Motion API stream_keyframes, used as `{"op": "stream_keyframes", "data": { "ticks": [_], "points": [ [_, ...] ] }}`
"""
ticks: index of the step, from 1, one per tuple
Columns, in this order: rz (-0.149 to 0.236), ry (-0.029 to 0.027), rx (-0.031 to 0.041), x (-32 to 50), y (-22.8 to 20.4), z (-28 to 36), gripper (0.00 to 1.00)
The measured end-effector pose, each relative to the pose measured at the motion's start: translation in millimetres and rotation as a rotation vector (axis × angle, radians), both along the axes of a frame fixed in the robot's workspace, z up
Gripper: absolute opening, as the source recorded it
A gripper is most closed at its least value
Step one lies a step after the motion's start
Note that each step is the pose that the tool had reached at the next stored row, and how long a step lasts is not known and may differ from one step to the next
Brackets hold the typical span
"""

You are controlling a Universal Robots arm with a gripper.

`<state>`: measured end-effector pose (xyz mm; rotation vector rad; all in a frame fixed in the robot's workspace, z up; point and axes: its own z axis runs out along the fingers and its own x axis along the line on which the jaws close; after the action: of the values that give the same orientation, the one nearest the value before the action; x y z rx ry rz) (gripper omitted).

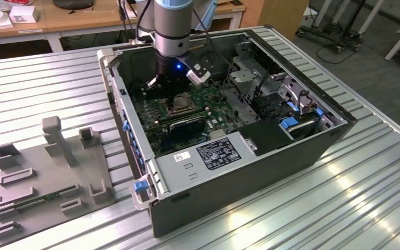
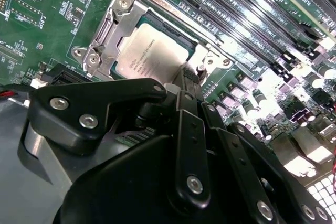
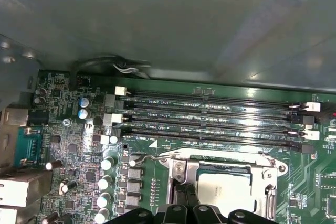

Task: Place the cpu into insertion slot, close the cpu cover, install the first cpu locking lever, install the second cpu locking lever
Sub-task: 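Close the cpu cover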

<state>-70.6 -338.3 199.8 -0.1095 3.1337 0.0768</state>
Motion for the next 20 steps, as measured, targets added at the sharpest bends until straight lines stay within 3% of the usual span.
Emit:
{"op": "stream_keyframes", "data": {
  "ticks": [20],
  "points": [
    [0.0, -0.0008, 0.0011, 0.1, 0.2, -0.4, 0.1]
  ]
}}
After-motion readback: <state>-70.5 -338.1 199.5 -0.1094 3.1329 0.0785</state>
